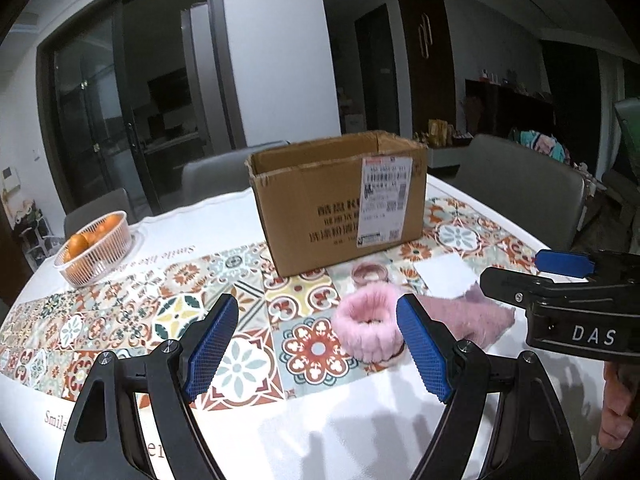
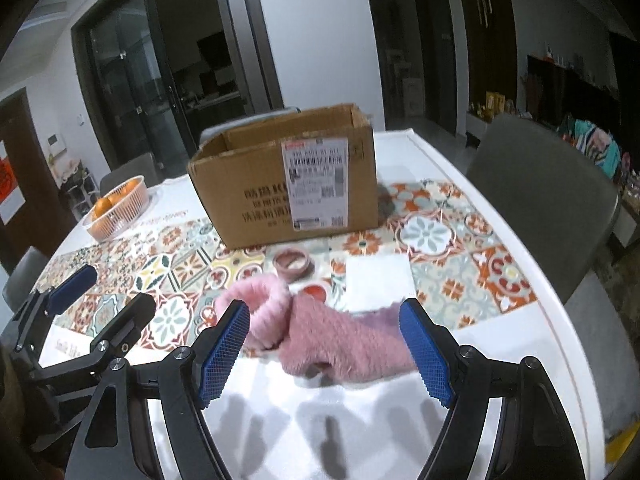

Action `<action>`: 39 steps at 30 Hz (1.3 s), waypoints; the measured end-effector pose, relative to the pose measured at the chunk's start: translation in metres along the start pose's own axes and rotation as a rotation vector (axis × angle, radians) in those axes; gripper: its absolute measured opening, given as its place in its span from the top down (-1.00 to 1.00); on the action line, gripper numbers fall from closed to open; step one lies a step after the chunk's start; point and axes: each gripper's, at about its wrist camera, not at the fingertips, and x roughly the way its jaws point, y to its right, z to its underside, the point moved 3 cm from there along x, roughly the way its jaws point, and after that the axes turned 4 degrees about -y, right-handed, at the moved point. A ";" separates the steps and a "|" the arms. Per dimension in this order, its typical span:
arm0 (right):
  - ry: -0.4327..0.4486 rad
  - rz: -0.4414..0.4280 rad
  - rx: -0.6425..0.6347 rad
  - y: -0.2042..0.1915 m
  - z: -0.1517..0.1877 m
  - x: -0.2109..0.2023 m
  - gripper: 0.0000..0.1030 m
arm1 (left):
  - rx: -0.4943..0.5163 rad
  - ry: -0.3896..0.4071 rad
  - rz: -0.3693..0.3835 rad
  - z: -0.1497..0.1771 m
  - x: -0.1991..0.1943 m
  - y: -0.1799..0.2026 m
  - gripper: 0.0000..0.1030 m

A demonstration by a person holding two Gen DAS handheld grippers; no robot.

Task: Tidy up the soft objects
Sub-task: 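Move both tools back toward the pink wristband and pink sock on the table, then grasp the pink fluffy wristband with the left tool while the right tool grasps the pink sock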

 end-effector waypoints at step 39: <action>-0.216 0.013 0.033 0.033 0.028 0.092 -0.17 | 0.126 -0.194 0.150 0.031 0.105 0.037 -0.54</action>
